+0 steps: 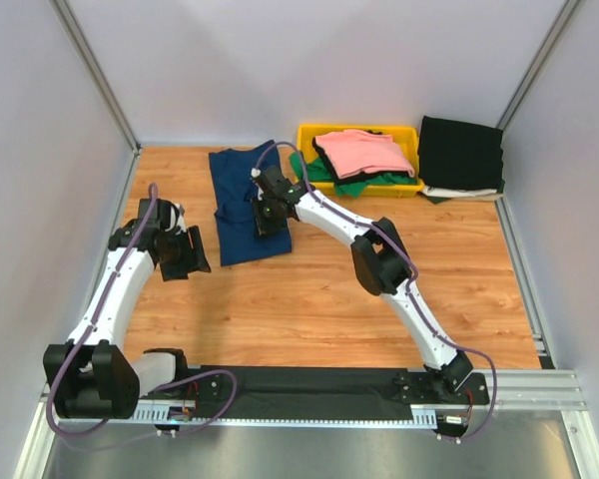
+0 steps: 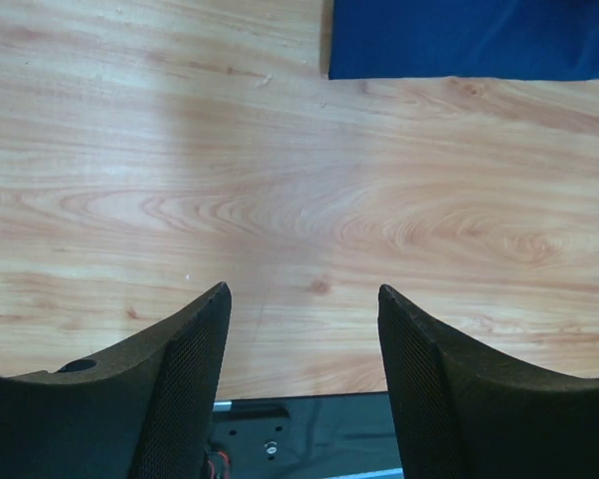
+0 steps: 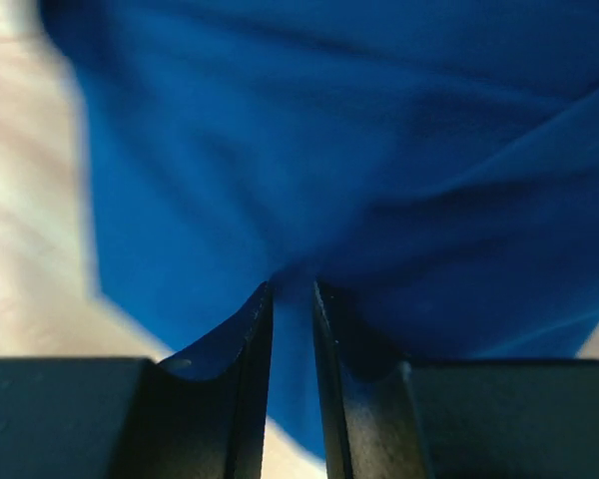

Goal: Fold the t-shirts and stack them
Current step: Fold the tshirt

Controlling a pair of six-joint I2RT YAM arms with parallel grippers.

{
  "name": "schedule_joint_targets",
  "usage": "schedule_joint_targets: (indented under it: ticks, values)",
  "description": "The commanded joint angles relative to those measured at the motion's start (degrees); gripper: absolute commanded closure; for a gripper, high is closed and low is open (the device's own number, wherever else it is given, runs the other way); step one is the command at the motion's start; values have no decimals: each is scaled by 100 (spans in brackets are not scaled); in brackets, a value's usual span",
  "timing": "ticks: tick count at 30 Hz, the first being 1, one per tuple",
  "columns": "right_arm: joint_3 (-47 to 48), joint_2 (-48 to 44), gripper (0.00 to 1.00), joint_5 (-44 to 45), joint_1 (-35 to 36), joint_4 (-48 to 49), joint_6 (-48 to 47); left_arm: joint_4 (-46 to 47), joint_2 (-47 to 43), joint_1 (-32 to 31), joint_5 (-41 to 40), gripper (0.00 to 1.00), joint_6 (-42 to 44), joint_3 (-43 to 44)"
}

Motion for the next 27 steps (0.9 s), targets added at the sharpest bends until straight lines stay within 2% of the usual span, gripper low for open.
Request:
schedule_joint_targets:
  ticks: [1, 7, 11, 16, 22, 26, 27]
  values:
    - [587, 234, 76, 300, -68, -163, -205, 403, -192, -17, -58, 33, 217, 60]
    - [992, 639, 76, 450, -191, -137, -302, 378, -78, -17, -14, 34, 252, 44]
    - [1115, 789, 75, 546, -323, 143, -249, 386, -69, -17, 21, 34, 261, 35]
    - [1738, 1201, 72, 906, -551, 600, -57, 378, -34, -17, 56, 34, 270, 35]
    - [2055, 1220, 68, 1117, -745, 2532, 286, 395, 19, -17, 92, 36, 278, 26]
    - [1810, 597, 56, 1188, -745, 4597, 199, 386, 19, -69, 57, 36, 261, 26]
    - [1696, 343, 46, 1440, -736, 4861, 155, 386, 10, -122, 48, 36, 261, 26]
